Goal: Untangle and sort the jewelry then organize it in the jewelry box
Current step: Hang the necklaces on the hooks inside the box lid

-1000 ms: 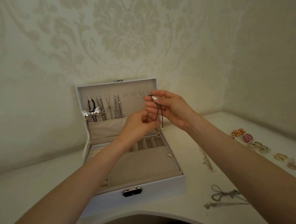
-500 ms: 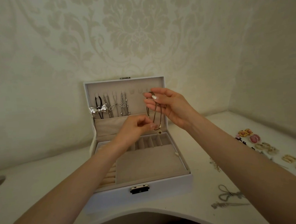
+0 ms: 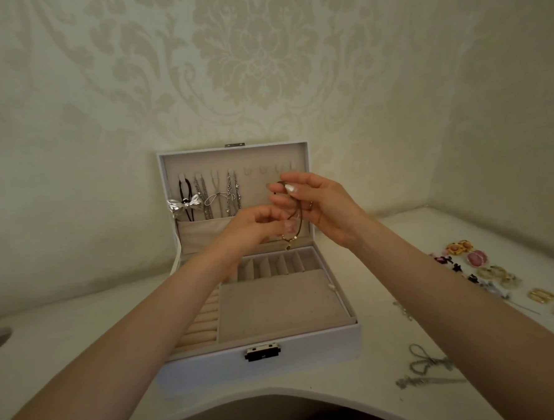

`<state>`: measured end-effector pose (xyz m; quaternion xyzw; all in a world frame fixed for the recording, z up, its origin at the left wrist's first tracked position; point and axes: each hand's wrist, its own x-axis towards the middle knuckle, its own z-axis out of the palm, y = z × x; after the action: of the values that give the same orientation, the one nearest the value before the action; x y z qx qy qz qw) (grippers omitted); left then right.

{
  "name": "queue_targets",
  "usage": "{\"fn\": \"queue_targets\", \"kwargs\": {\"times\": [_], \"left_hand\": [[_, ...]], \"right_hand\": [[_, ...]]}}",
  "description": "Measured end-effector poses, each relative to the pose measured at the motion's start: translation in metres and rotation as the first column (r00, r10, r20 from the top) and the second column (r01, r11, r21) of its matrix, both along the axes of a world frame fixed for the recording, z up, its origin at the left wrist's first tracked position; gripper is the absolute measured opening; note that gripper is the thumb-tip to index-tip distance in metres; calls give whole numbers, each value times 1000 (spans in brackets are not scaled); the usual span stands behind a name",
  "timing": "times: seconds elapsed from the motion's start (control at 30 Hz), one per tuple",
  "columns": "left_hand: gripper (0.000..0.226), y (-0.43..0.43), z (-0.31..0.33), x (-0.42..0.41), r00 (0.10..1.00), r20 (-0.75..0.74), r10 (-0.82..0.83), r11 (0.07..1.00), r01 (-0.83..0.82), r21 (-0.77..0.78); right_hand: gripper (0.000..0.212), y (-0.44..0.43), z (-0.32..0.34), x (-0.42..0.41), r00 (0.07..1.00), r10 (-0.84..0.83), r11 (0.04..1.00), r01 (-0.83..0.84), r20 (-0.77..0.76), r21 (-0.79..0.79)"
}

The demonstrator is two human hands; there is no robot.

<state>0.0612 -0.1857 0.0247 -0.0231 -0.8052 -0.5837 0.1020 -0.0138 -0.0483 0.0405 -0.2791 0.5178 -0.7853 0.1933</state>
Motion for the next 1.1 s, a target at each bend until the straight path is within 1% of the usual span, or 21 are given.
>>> {"fn": "queue_targets", "kwargs": {"times": [0.13,0.27,0.37,0.43,0.57,0.6,0.63,0.73,0.8,0.9,1.0,1.1], "left_hand": [[8,-2,0,-1,1000,20,-6,993,3,122],[13,-5,-2,-2,1000,18,-18,975,14,222],[13,-4,0,-3,1000,4,-27,969,25,246],[6,-5,1,-2,1000,-5,-10,966,11,257],[5,-7,1,0,999,-17,35,962,-29,272],[4,-9,2,0,998,-19,61,955,-53,293],[7,-10,2,0,995,-13,97,943,-87,322],[22,-14,3,-2,981,1,194,906,-179,384],[23,-16,2,-2,971,-9,237,892,-214,398],[22,-17,1,-2,966,-35,258,889,-223,400],[19,-18,2,0,977,-69,202,930,-169,328],[13,-17,6,1,993,-63,98,984,-87,154]], "right_hand": [[21,5,-9,-2,999,-47,987,50,-22,153],[23,11,-15,0,996,-71,946,86,-61,313],[28,13,-16,1,997,-30,938,53,-71,343],[31,14,-15,3,996,28,932,6,-87,363],[33,20,-13,1,989,87,917,-32,-122,397],[32,21,-13,0,988,90,918,-34,-123,395],[30,21,-14,-2,989,76,921,-22,-125,390],[23,21,-17,-5,990,-44,935,88,-134,345],[19,21,-18,-6,985,-111,942,147,-133,303],[16,20,-19,-8,983,-156,953,175,-97,248],[14,19,-17,-8,983,-169,966,181,-78,183],[16,16,-12,-7,987,-148,983,153,-62,100]]}}
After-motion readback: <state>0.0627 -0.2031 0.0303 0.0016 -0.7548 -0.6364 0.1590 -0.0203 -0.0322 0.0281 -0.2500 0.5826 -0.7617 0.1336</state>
